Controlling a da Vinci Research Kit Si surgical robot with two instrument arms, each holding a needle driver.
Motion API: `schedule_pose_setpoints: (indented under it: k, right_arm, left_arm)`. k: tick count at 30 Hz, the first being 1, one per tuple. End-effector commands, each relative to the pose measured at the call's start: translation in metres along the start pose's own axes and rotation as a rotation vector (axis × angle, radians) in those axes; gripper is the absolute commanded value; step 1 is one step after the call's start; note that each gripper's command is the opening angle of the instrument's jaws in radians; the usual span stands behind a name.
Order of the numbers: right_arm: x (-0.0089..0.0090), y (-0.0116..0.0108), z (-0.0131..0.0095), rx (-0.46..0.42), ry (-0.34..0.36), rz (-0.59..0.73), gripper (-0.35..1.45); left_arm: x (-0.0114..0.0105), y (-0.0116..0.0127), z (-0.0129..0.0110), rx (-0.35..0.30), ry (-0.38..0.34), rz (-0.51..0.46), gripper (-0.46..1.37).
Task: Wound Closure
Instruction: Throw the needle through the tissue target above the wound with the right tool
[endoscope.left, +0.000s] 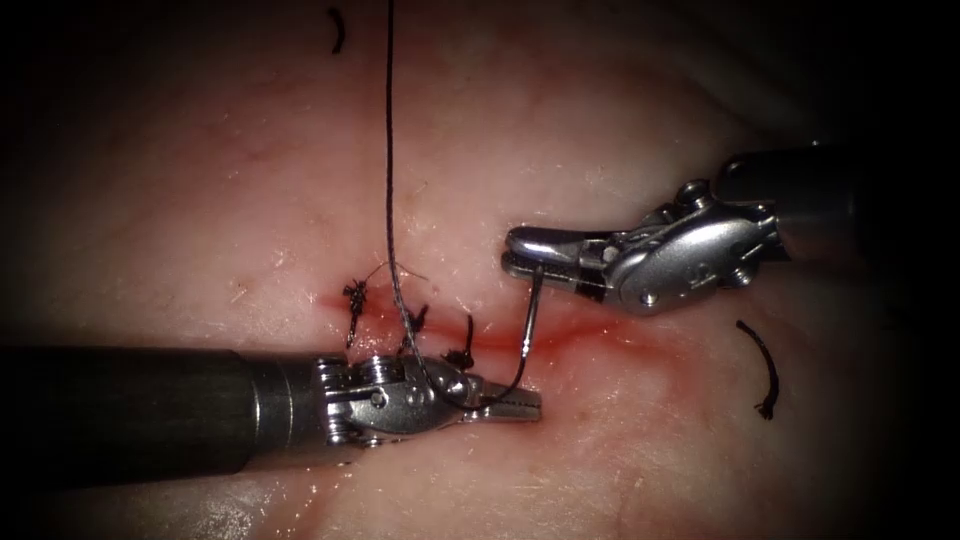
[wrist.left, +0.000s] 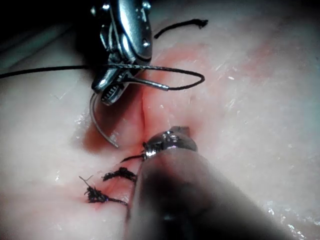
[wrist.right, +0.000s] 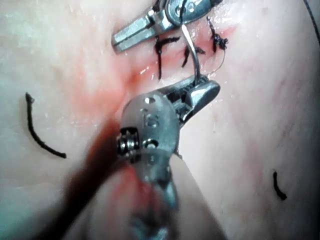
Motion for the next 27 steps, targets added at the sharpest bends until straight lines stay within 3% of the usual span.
schedule_pose_setpoints:
  k: [1,6,10,16,22,25,26,27]
  right_arm:
    - [0.0000,0.0000,0.0000,-0.009,0.000,0.003,-0.35]
    - [-0.0003,-0.0027,-0.0006,-0.018,-0.016,0.037,-0.35]
    - [-0.0007,-0.0040,-0.0009,-0.023,-0.027,0.066,-0.35]
    - [-0.0009,-0.0048,-0.0015,-0.030,-0.060,0.098,-0.35]
    - [-0.0010,-0.0042,-0.0017,-0.038,-0.064,0.109,-0.35]
    - [-0.0012,-0.0039,-0.0016,-0.041,-0.066,0.112,-0.35]
    - [-0.0013,-0.0032,-0.0015,-0.047,-0.069,0.118,-0.35]
    - [-0.0013,-0.0032,-0.0015,-0.047,-0.069,0.118,-0.35]
  left_arm:
    - [0.0000,0.0000,0.0000,0.003,0.007,-0.001,-0.06]
    - [-0.0001,-0.0002,0.0001,0.007,0.022,-0.002,-0.10]
    - [-0.0006,-0.0003,0.0001,0.006,0.022,0.001,0.00]
    - [-0.0008,-0.0007,0.0000,0.006,0.021,0.002,0.10]
    - [-0.0004,-0.0010,0.0005,0.011,0.030,-0.003,0.30]
    - [-0.0001,-0.0012,0.0004,0.021,0.052,-0.008,0.11]
    - [-0.0003,-0.0013,0.0008,0.026,0.051,-0.006,-0.23]
    - [-0.0003,-0.0013,0.0008,0.026,0.051,-0.006,-0.23]
